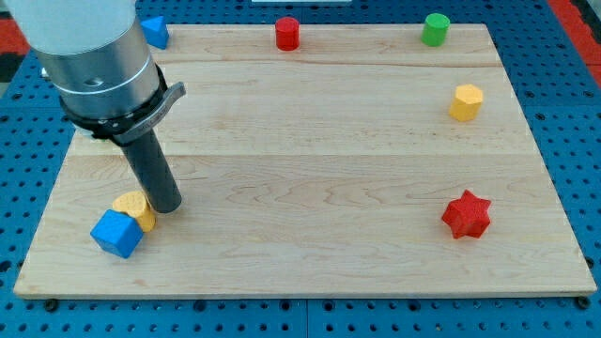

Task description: Move the green star close to the yellow heart

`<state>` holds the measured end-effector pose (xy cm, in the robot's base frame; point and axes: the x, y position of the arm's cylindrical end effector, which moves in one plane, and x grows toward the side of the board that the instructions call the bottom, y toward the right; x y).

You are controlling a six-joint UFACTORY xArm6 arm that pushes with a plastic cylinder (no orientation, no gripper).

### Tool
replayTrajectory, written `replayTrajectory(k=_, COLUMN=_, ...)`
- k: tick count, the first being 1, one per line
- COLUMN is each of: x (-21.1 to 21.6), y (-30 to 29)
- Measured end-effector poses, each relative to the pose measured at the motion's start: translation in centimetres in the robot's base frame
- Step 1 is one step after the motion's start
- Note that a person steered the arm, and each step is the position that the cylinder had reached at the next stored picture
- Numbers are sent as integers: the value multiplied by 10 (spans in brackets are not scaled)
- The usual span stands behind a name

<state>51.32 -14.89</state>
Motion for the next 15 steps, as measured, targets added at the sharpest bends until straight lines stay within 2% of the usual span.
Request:
replayTrajectory(k=1, x=-50, y=29)
replayTrajectory(k=2, x=-104, y=28)
replayTrajectory(k=3, x=-161, y=9)
replayTrajectory(k=4, x=-185, y=-64)
replayTrajectory(k=5, x=-181, y=-148)
replayTrajectory(k=6, x=-165, y=-144)
replayTrajectory(k=8, x=-125, y=-91)
replayTrajectory(k=9, x=-107, y=-83)
replayTrajectory(k=12, x=-99, y=-121)
replayTrajectory(k=13, x=-94, y=-97)
replayTrajectory(k=15, x=-57, y=-70)
